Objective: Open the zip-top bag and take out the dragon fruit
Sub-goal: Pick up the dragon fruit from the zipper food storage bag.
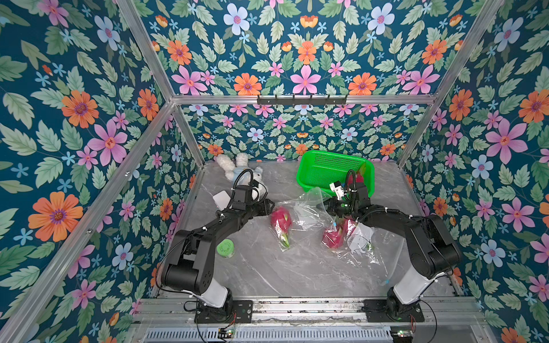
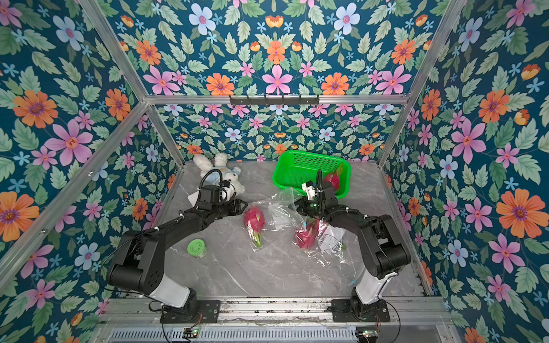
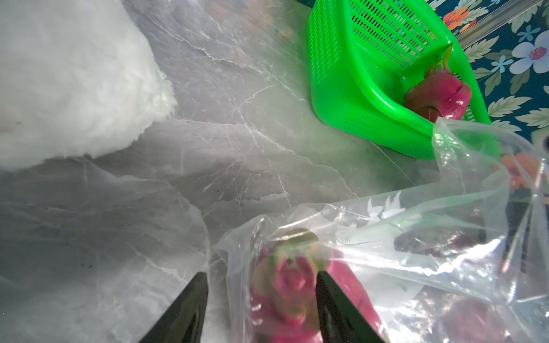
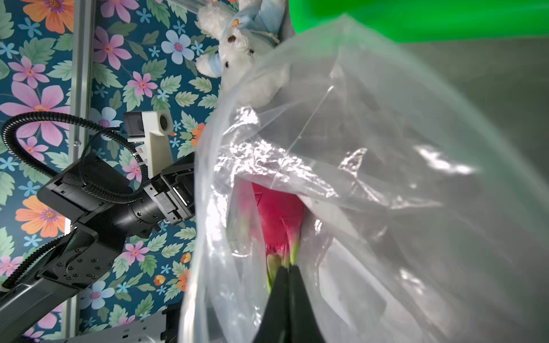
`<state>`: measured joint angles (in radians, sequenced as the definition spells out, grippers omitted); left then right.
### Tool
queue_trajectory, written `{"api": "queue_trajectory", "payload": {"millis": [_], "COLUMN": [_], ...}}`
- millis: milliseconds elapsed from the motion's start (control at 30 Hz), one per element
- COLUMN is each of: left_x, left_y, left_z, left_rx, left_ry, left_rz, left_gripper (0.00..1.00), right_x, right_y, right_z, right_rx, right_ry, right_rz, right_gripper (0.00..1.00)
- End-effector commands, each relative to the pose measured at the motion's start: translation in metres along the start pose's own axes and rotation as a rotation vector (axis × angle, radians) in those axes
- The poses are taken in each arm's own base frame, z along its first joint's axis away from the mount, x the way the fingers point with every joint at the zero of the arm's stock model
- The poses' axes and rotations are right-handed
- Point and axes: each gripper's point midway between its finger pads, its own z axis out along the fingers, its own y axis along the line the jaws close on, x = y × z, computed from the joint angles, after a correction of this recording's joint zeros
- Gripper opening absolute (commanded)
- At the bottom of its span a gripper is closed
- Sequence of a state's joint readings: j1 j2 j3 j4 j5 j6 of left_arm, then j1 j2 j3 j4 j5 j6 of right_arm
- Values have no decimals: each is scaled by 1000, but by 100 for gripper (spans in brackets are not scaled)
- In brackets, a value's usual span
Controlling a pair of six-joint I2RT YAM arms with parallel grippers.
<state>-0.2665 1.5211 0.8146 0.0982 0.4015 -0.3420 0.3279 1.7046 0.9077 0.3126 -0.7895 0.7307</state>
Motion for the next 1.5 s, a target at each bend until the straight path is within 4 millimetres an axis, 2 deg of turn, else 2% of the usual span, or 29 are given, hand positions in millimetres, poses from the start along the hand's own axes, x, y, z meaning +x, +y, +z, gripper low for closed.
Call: {"api": "queue_trajectory", "payload": {"millis": [0,167,267,400,533,667,800,867,967,1067,1200,1467], "left_x": [19,55,65,67,71,80,88,92,94,90,84,97], "left_y": [5,-7,-12,-21,-25,-30,-31,-28,-19,-10,-10,-10], "left_z": [-10,-16,-14,-9,1,9,14,14,13,12,17,26], "left_rx": [-23,107,156,205,233,256,253,237,174,96,93,121], "left_ry": [25,41,43,35,44,71,91,107,123,125,134,169], "left_rz": [-55,-178,-208,-224,-234,-247,-251,-245,-208,-153,-129,-177], "left_gripper": [62,57,57,55,49,42,38,36,33,27,21,14], "right_x": [6,24,35,42,51,58,64,65,57,50,51,62], "right_y": [14,18,17,18,14,15,10,3,-23,-34,-28,-19], "right_z": [5,16,29,45,61,68,70,67,54,45,55,78], "right_rx": [-44,-42,-39,-60,-46,-59,-38,9,185,308,277,173], "right_ry": [17,57,91,113,139,163,181,178,125,110,146,180], "right_rz": [-5,-8,-6,9,10,17,26,27,29,-27,-45,-2], "right_gripper": [4,4,5,5,7,14,22,23,20,16,16,16]}}
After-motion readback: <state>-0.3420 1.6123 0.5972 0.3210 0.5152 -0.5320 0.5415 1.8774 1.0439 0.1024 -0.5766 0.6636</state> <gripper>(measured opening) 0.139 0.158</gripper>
